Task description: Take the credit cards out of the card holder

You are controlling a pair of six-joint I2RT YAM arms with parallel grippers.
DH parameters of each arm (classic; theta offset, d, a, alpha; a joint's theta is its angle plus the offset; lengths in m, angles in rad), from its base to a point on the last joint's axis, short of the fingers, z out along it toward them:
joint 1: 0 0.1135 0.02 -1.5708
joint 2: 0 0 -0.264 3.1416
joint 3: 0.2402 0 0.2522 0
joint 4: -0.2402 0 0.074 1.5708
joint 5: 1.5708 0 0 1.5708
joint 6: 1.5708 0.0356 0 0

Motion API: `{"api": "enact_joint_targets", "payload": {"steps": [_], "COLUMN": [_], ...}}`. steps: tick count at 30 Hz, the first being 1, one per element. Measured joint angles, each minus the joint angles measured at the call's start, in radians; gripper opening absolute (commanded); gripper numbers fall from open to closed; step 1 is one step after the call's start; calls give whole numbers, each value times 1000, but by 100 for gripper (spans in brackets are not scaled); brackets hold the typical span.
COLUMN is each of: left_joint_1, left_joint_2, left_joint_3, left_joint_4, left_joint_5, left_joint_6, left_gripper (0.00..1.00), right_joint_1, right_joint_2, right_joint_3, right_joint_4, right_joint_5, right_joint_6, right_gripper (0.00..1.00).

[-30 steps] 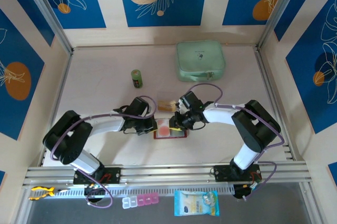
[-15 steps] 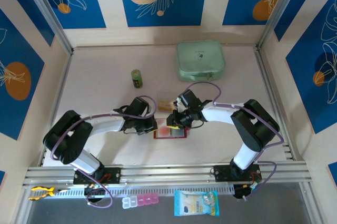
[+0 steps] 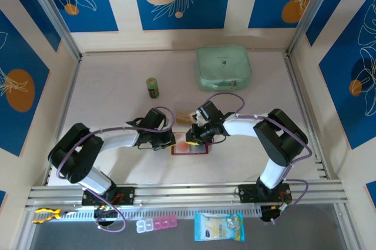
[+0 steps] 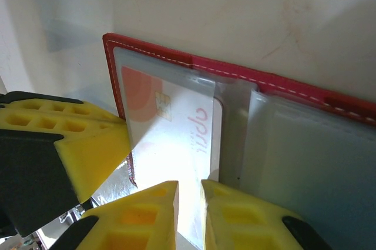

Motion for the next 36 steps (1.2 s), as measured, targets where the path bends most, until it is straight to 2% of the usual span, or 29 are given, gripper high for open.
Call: {"api": "enact_joint_targets", "payload": {"steps": [3, 6, 23, 36], "left_joint_1": [0, 0, 5, 6], "left_joint_2": [0, 0, 0, -11], "left_joint_3": [0, 0, 0, 15], "left_joint_4": [0, 0, -5, -18], "left_joint_5": [0, 0, 0, 16], "left_joint_6": [0, 0, 0, 0], "left_gripper": [3, 3, 3, 4], "right_joint_1": [0, 1, 7, 7], "right_joint_2": [3, 4, -16, -37], "right_joint_3": [6, 14, 39, 45], "right_joint_4": [-2, -10, -110, -129], "right_joint_5": [-3, -1, 70, 76], "right_joint_6": [1, -1, -40, -42], "right_gripper": [25, 27, 28, 29]}}
